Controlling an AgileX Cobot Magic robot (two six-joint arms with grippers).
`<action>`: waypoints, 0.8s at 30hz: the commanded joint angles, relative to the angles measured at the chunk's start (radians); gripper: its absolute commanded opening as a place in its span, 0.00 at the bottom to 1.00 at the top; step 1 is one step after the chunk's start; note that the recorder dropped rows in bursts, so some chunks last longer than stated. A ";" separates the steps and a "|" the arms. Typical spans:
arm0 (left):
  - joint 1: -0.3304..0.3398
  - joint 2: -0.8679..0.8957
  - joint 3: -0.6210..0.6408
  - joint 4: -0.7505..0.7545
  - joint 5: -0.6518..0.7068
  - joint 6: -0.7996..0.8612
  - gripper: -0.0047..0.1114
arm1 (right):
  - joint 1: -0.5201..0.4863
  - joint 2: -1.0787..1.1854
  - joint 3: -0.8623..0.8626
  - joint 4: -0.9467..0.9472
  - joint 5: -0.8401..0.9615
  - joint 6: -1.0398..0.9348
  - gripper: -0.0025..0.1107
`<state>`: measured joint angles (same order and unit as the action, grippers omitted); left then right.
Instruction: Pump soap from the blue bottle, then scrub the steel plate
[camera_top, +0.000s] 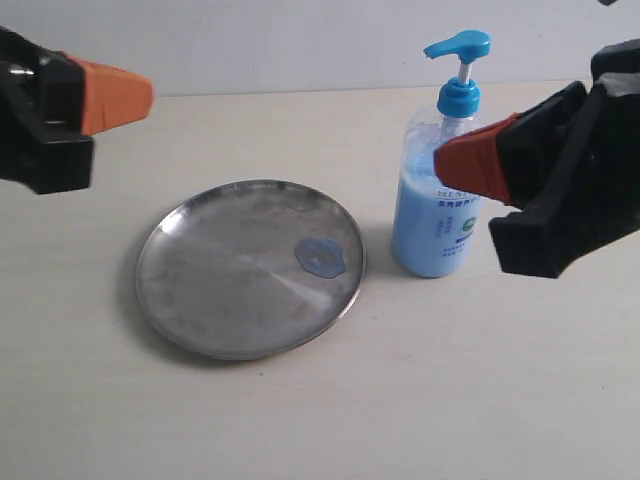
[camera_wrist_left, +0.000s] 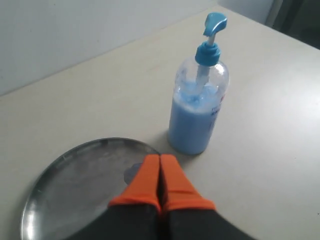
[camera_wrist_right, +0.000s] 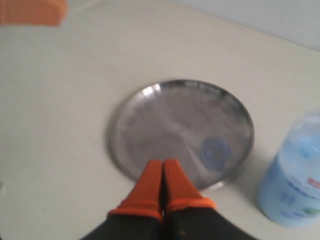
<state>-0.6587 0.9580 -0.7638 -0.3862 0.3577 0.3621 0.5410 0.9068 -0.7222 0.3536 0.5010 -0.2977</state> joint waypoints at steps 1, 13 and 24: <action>0.001 -0.139 0.023 0.008 0.054 -0.003 0.04 | 0.000 -0.025 -0.062 -0.359 0.187 0.281 0.02; 0.001 -0.482 0.114 0.064 0.189 -0.018 0.04 | 0.000 -0.289 -0.034 -0.466 0.208 0.337 0.02; 0.001 -0.705 0.185 0.098 0.213 -0.051 0.04 | 0.000 -0.611 0.169 -0.470 0.104 0.337 0.02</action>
<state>-0.6587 0.2950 -0.5956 -0.3134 0.5519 0.3230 0.5410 0.3570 -0.5924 -0.1052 0.6266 0.0365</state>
